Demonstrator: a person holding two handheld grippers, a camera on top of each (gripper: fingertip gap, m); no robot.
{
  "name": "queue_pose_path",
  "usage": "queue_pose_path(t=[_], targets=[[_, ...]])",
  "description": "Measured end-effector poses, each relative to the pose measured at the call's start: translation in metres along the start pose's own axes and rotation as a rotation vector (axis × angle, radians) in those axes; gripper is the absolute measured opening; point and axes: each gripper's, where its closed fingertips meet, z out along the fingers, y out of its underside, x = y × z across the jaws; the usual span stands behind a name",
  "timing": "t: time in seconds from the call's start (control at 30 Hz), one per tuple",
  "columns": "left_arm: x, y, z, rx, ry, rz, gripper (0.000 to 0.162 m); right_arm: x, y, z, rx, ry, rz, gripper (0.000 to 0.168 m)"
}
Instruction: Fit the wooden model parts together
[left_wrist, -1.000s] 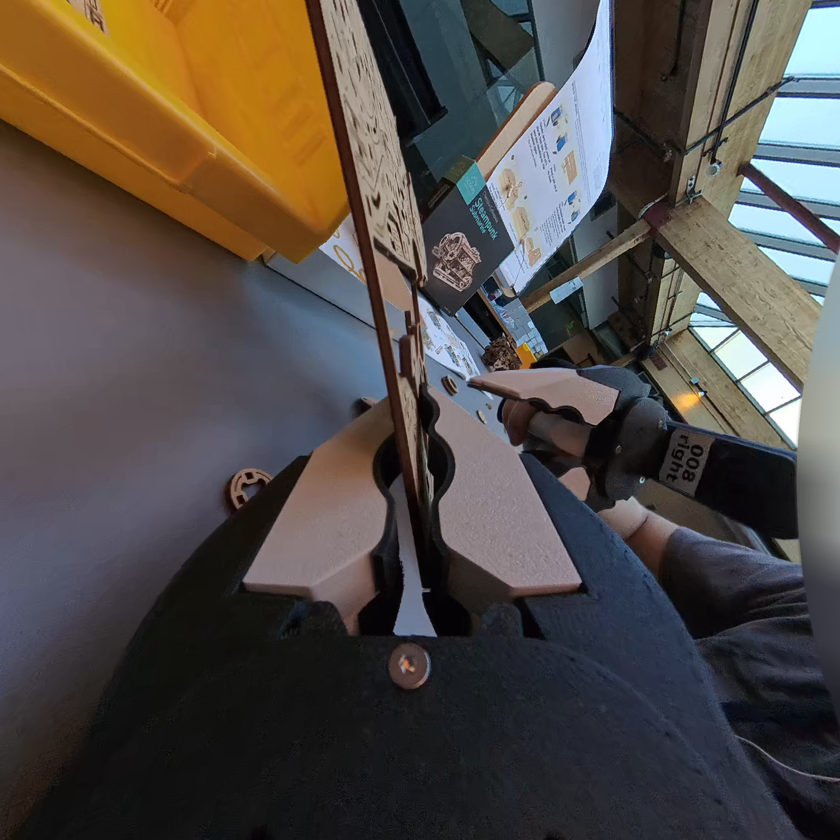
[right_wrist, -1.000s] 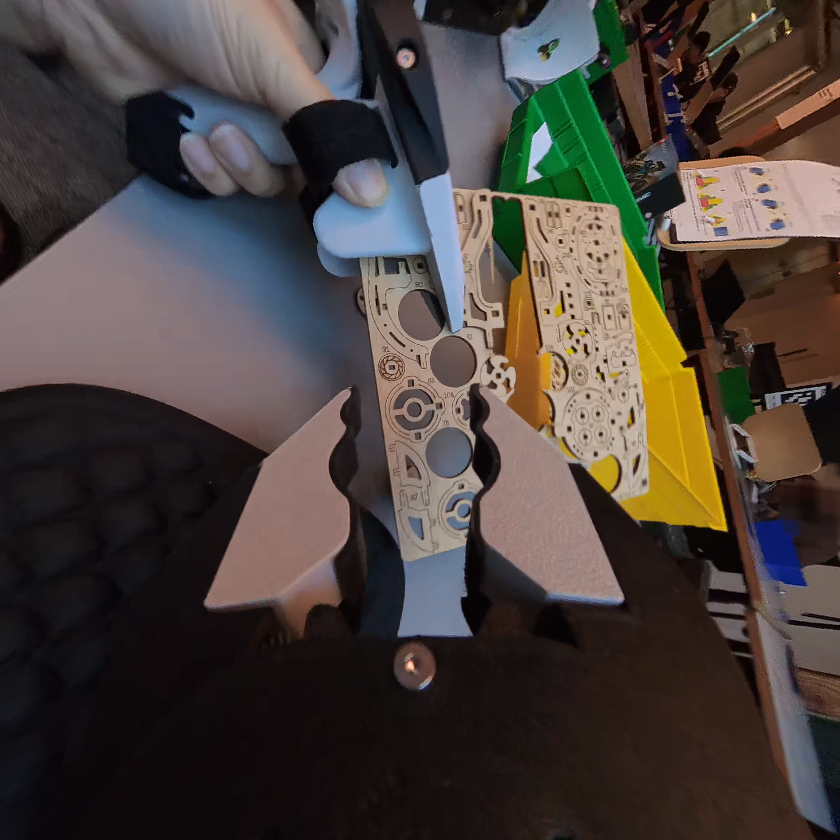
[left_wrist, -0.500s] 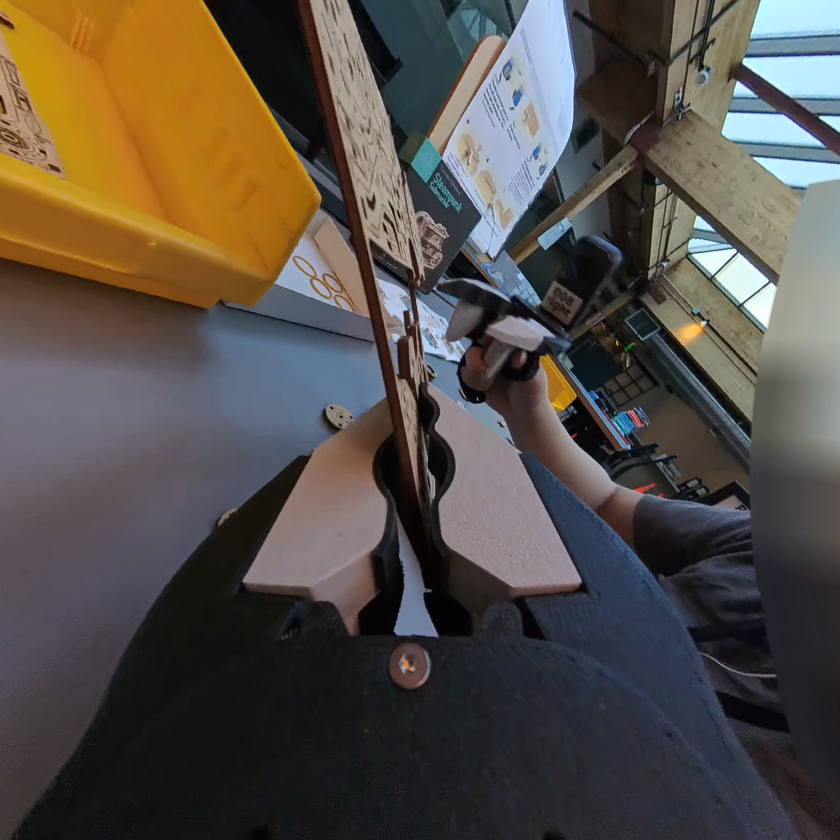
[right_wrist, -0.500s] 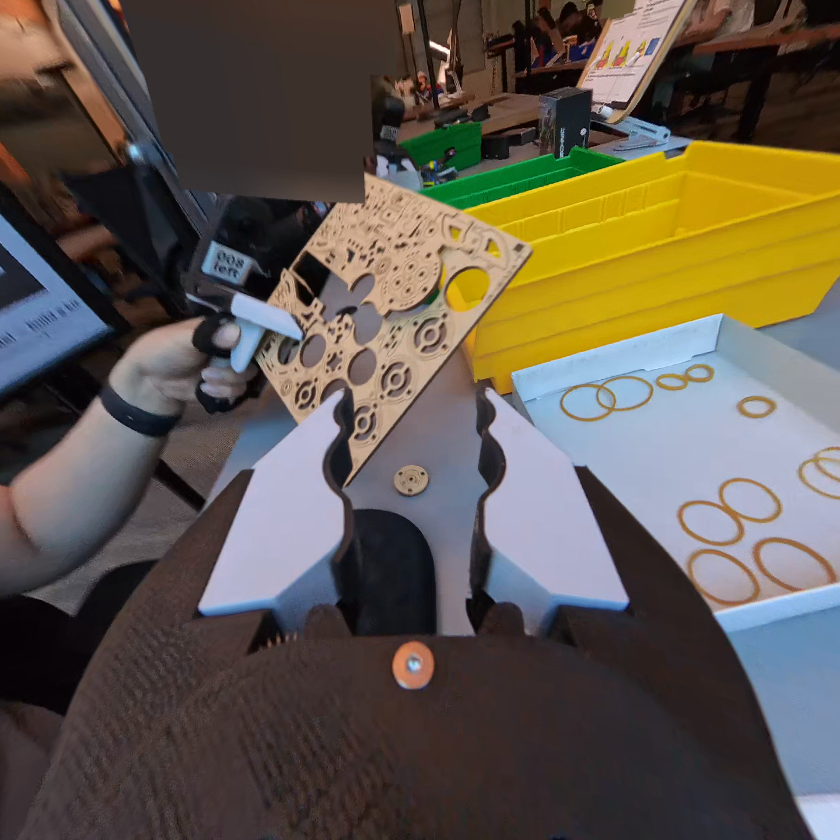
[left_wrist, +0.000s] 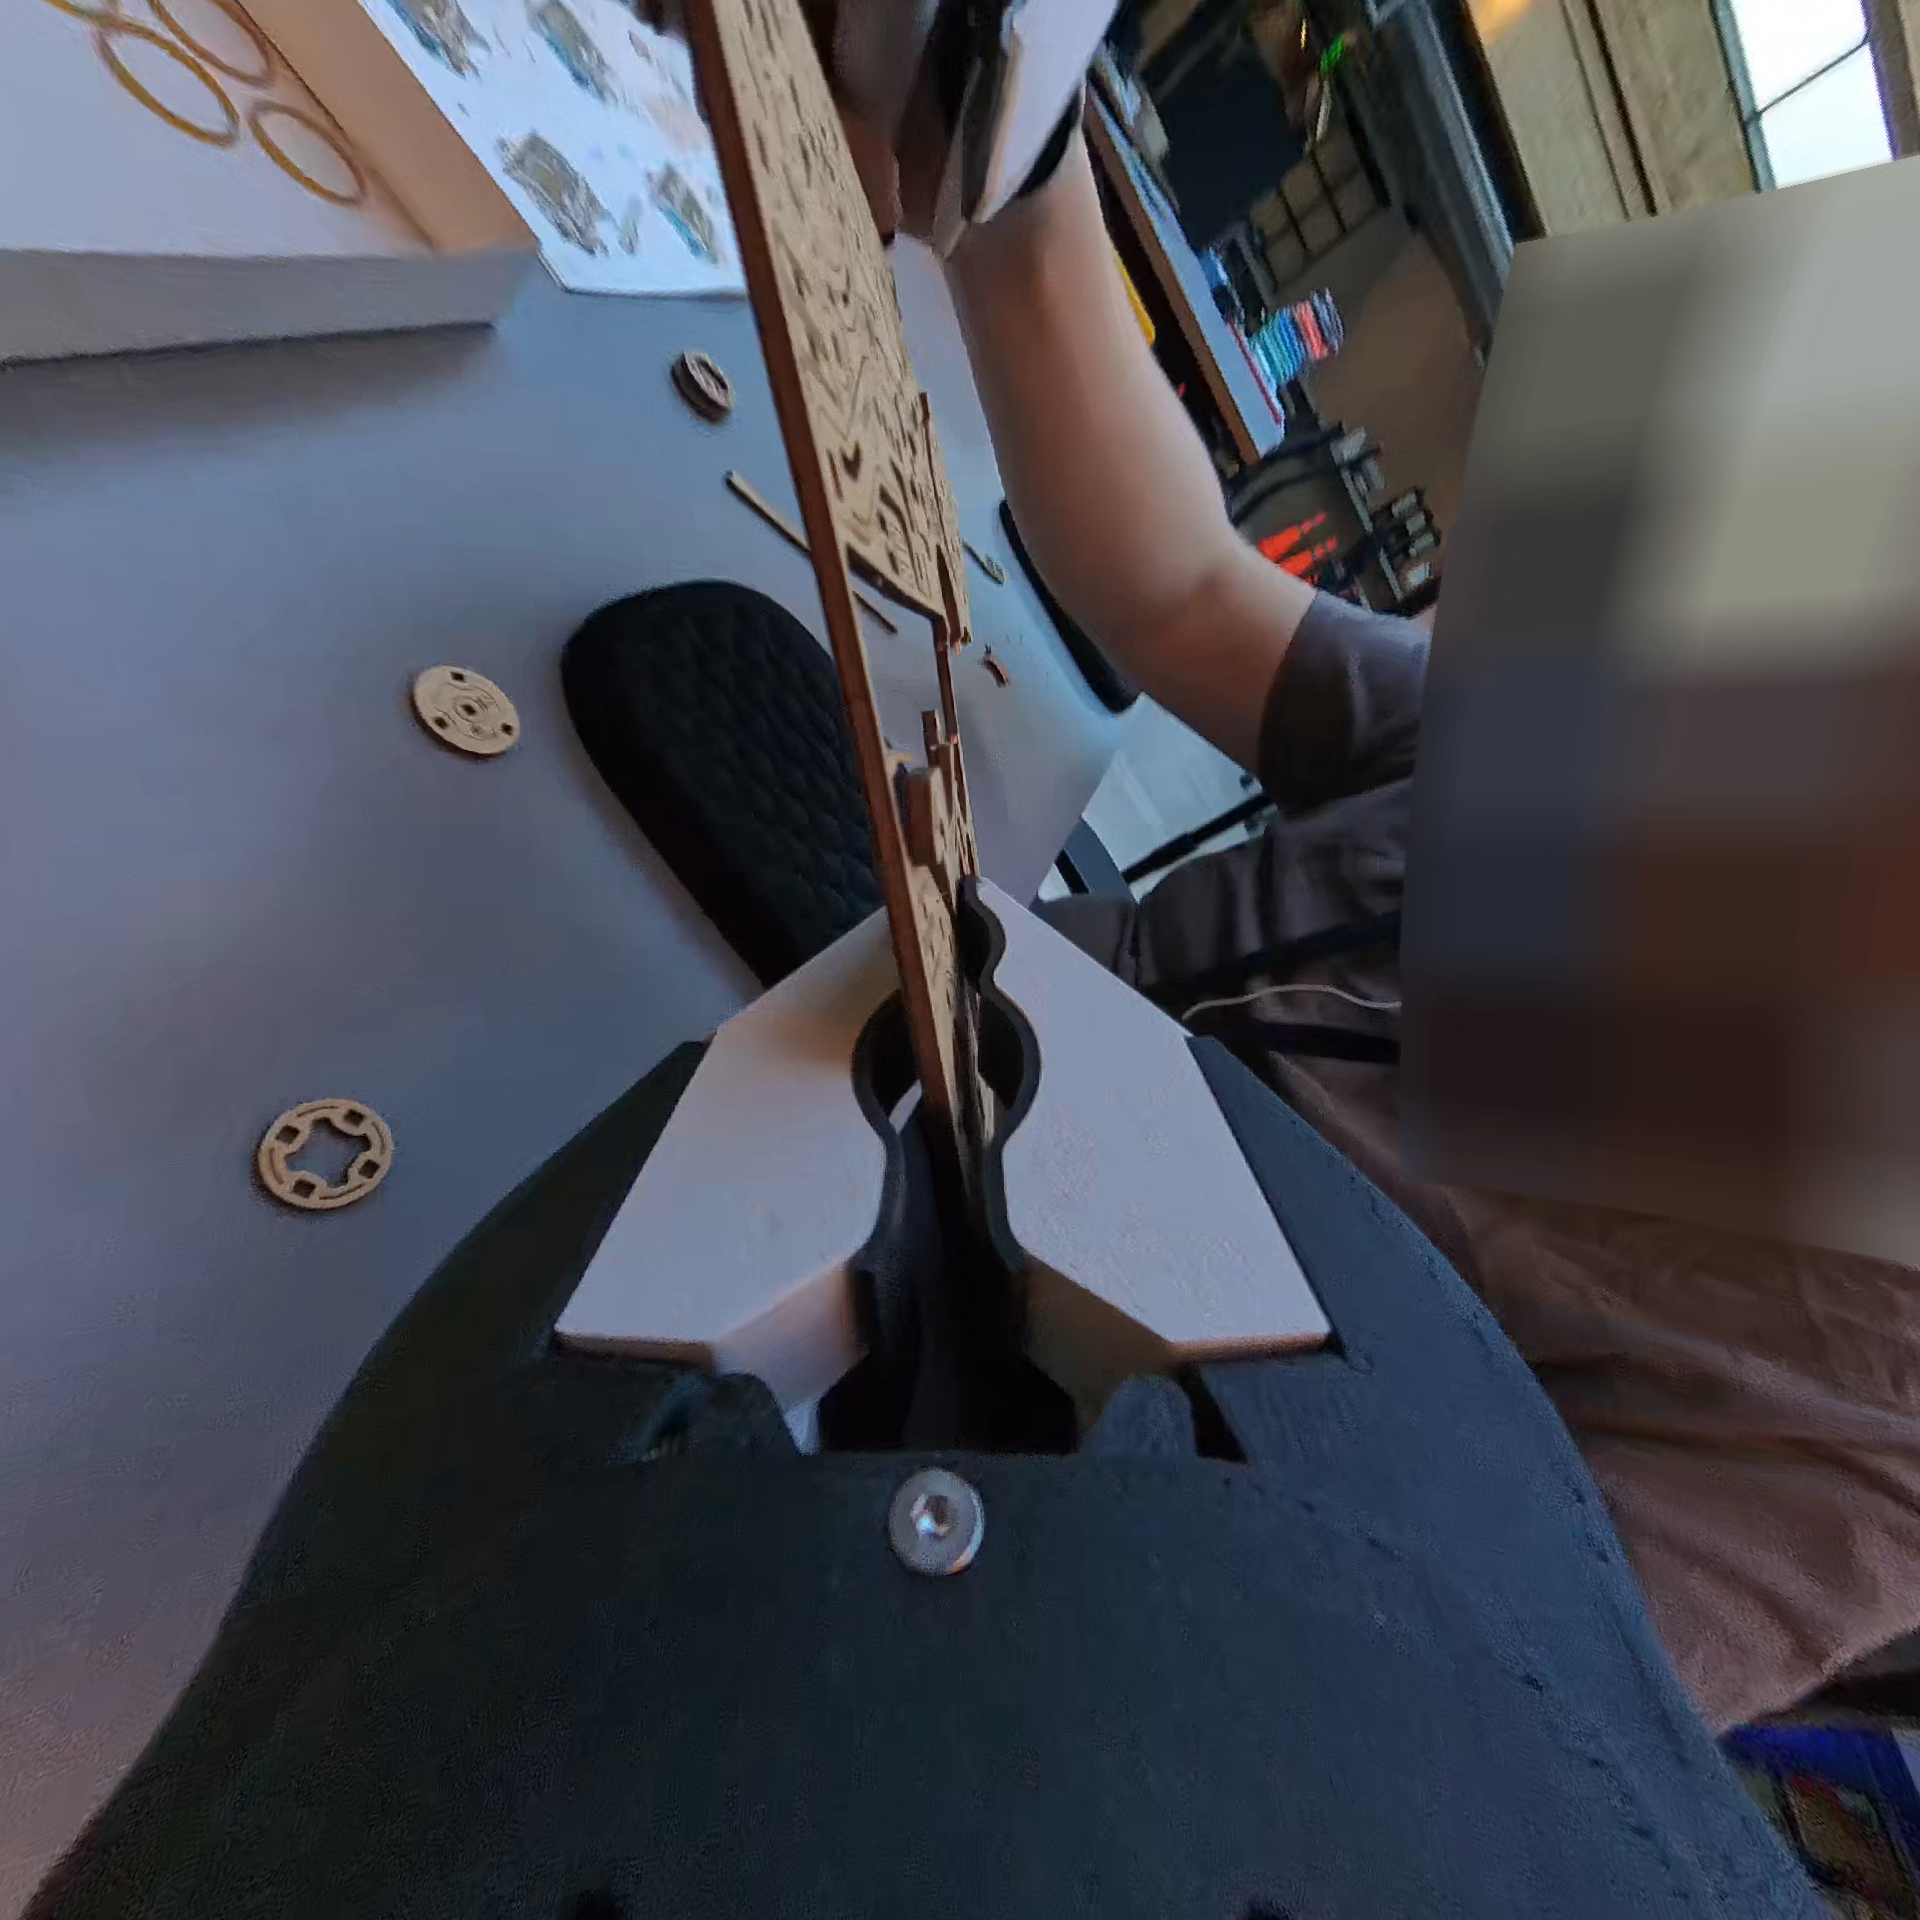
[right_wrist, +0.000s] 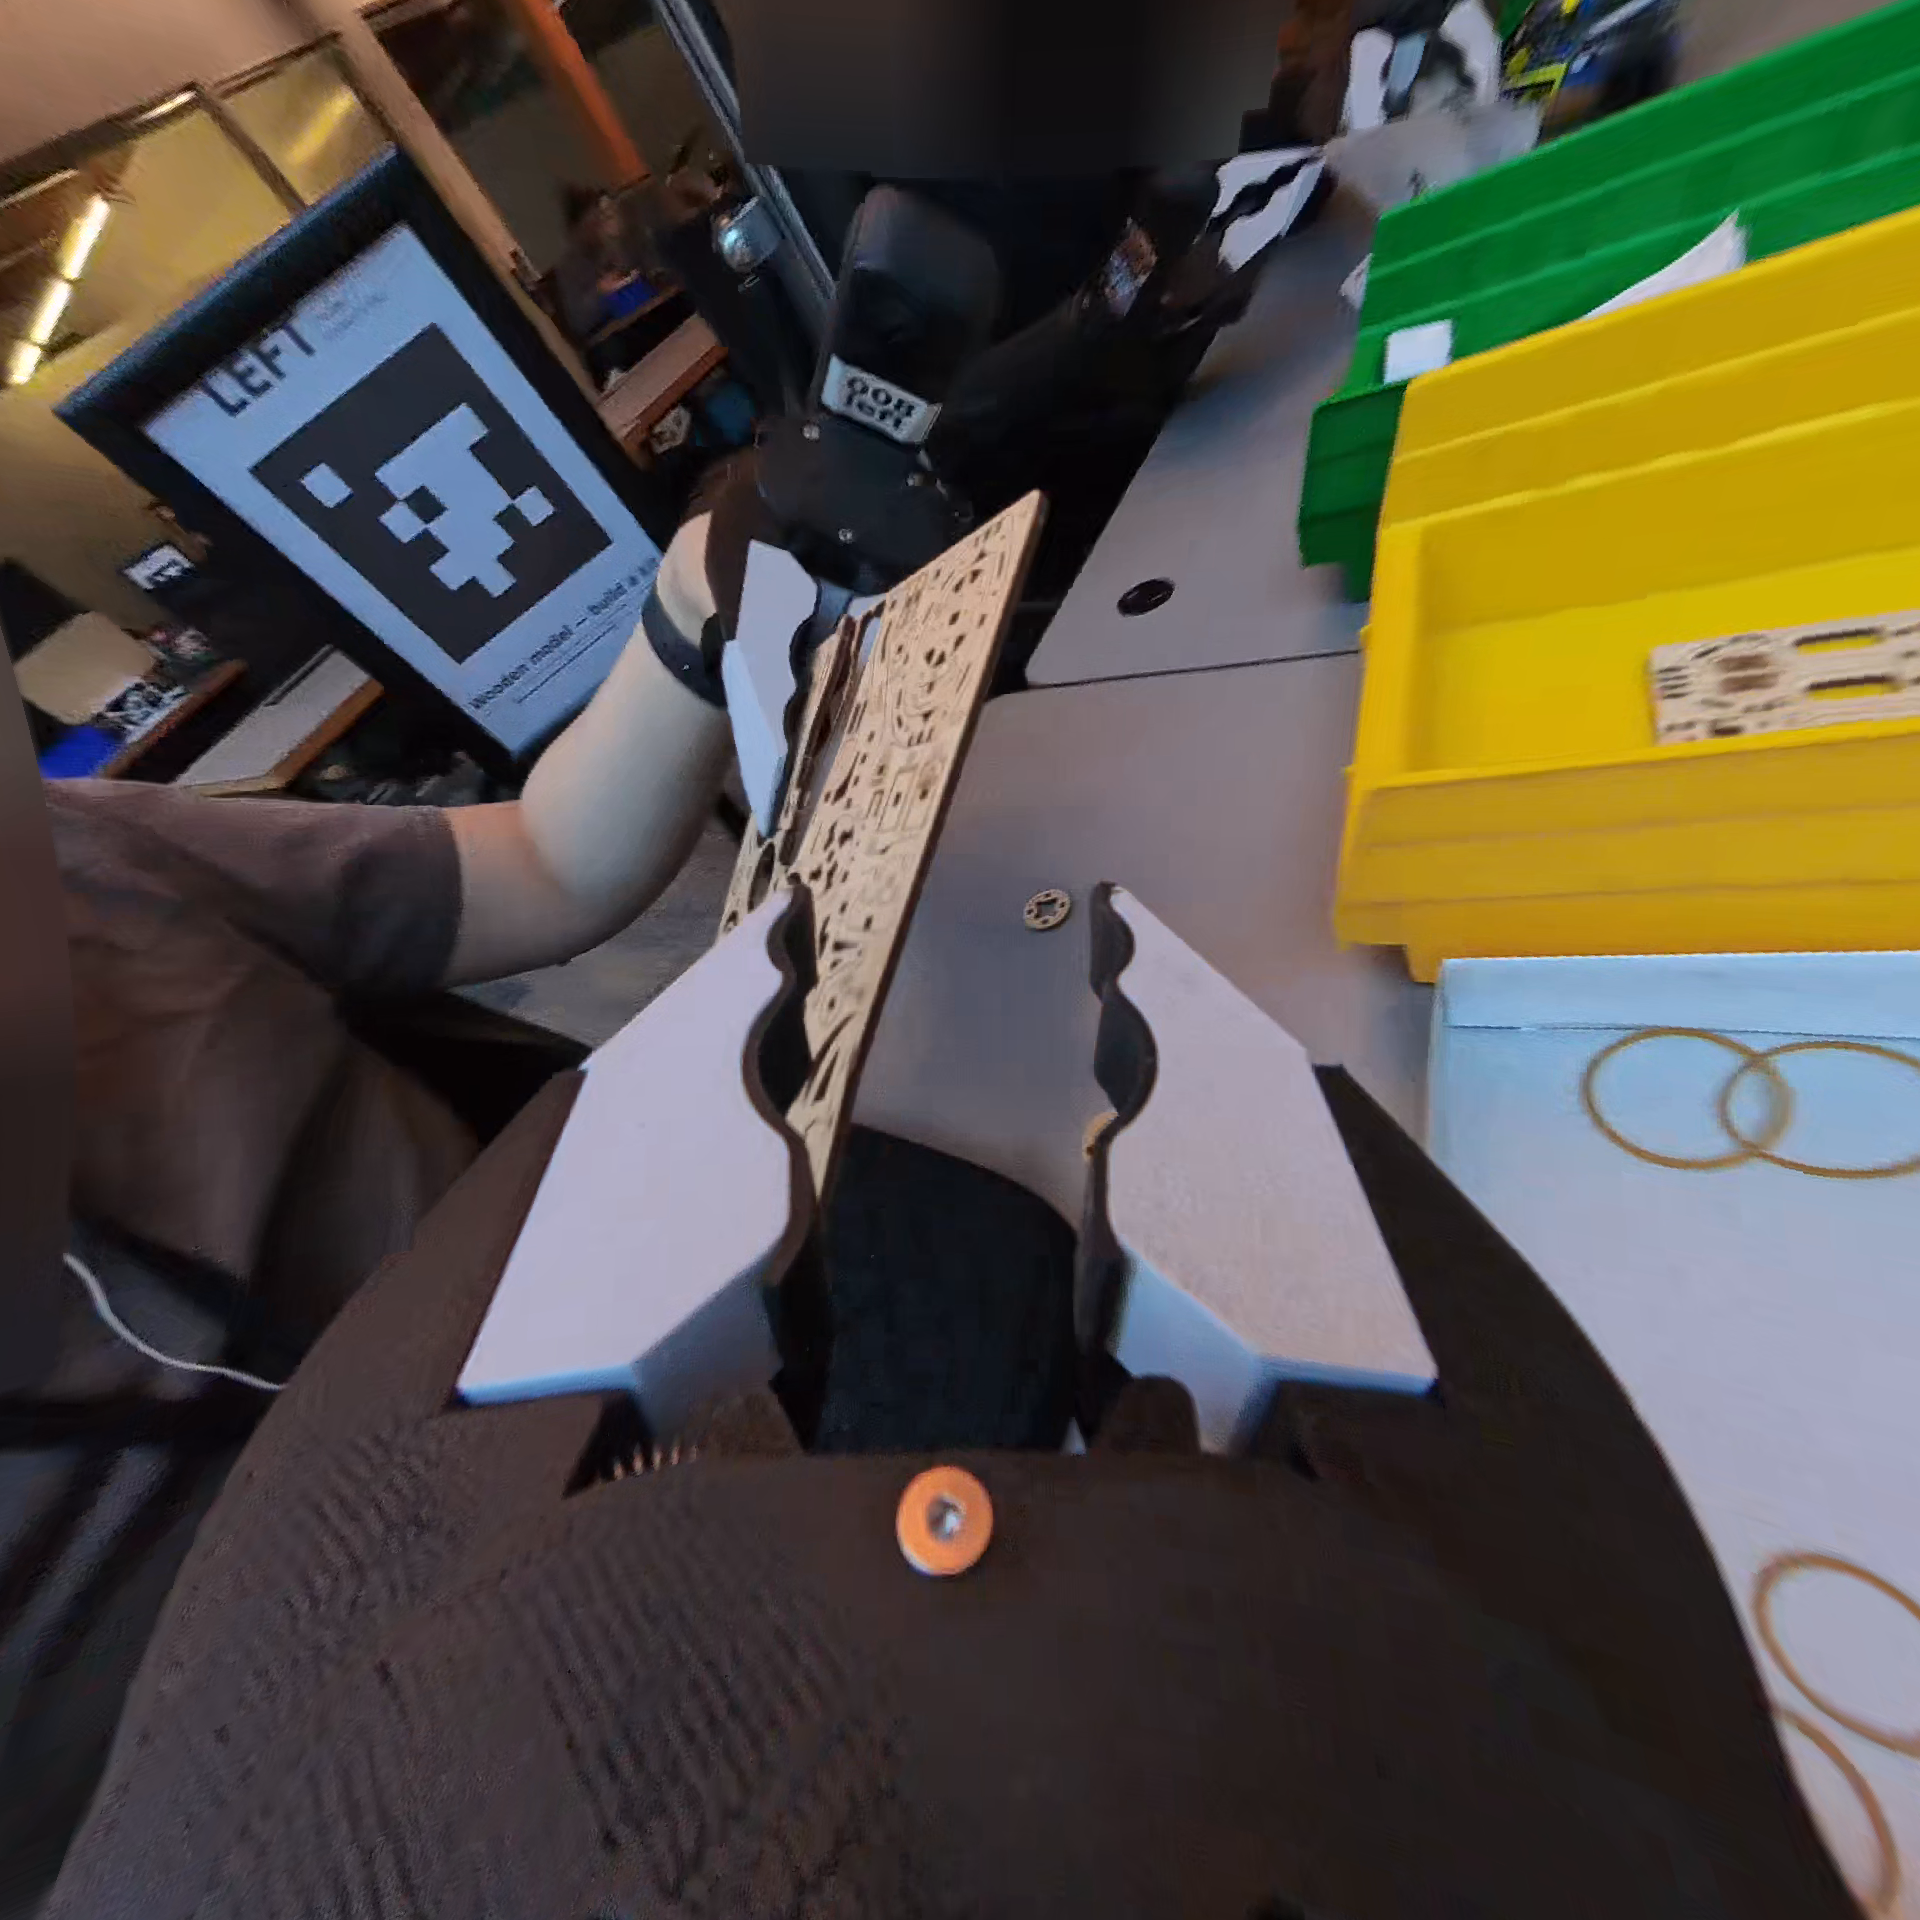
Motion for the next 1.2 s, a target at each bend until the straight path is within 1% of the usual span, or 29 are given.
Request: queue_pose_path(t=[0.1, 0.13, 0.17, 0.2, 0.23, 0.27, 0.3, 0.4, 0.5, 0.53, 0.6, 0.67, 0.7, 0.77, 0.87, 0.93, 1.0, 1.1, 1.2], targets=[[0.002, 0.005, 0.008, -0.137, 0.005, -0.011, 0.001, -0.006, 0.002, 0.013, -0.046, -0.081, 0.066, 0.052], [0.002, 0.006, 0.009, -0.177, 0.002, -0.015, 0.001, -0.007, 0.003, 0.017, -0.050, -0.094, 0.087, 0.048], [0.002, 0.005, 0.009, -0.207, -0.002, -0.018, 0.001, -0.012, 0.005, 0.020, -0.066, -0.127, 0.112, 0.038], [0.000, 0.006, 0.008, -0.236, -0.011, -0.024, 0.001, -0.013, 0.010, 0.022, -0.092, -0.144, 0.142, 0.035], [-0.002, 0.007, 0.005, -0.275, -0.026, -0.029, 0.001, -0.013, 0.012, 0.024, -0.100, -0.154, 0.161, 0.029], [-0.004, 0.010, 0.002, -0.320, -0.041, -0.030, 0.001, -0.011, 0.014, 0.026, -0.100, -0.157, 0.176, 0.014], [-0.007, 0.013, -0.002, -0.357, -0.056, -0.036, 0.001, -0.010, 0.016, 0.029, -0.094, -0.166, 0.198, 0.006], [-0.009, 0.023, -0.021, -0.480, -0.082, -0.079, 0.001, -0.011, 0.019, 0.046, -0.054, -0.241, 0.305, 0.004], [-0.020, 0.038, -0.043, -0.629, -0.154, -0.111, 0.000, -0.005, 0.035, 0.069, -0.104, -0.245, 0.313, 0.003], [-0.021, 0.041, -0.047, -0.663, -0.153, -0.140, 0.000, -0.001, 0.040, 0.076, -0.122, -0.243, 0.311, 0.004], [-0.028, 0.047, -0.055, -0.708, -0.141, -0.206, 0.001, 0.004, 0.041, 0.086, -0.114, -0.279, 0.380, 0.004], [-0.037, 0.048, -0.060, -0.703, -0.126, -0.242, 0.001, 0.010, 0.034, 0.091, -0.065, -0.315, 0.448, 0.002], [-0.043, 0.046, -0.061, -0.680, -0.125, -0.236, 0.005, 0.012, 0.033, 0.093, -0.054, -0.328, 0.461, 0.001], [-0.053, 0.043, -0.064, -0.622, -0.104, -0.243, 0.015, 0.022, 0.034, 0.097, -0.049, -0.312, 0.483, 0.001], [-0.071, 0.036, -0.071, -0.530, -0.103, -0.248, 0.018, 0.032, 0.035, 0.104, -0.045, -0.283, 0.501, 0.000], [-0.086, 0.033, -0.077, -0.486, -0.138, -0.245, 0.021, 0.036, 0.037, 0.109, -0.046, -0.267, 0.510, 0.001], [-0.105, 0.028, -0.086, -0.443, -0.209, -0.239, 0.028, 0.041, 0.038, 0.114, -0.052, -0.249, 0.529, 0.001], [-0.118, 0.018, -0.095, -0.361, -0.268, -0.215, 0.028, 0.050, 0.043, 0.119, -0.069, -0.193, 0.518, 0.002], [-0.129, 0.017, -0.105, -0.330, -0.361, -0.177, 0.029, 0.061, 0.051, 0.121, -0.096, -0.124, 0.530, 0.004]])
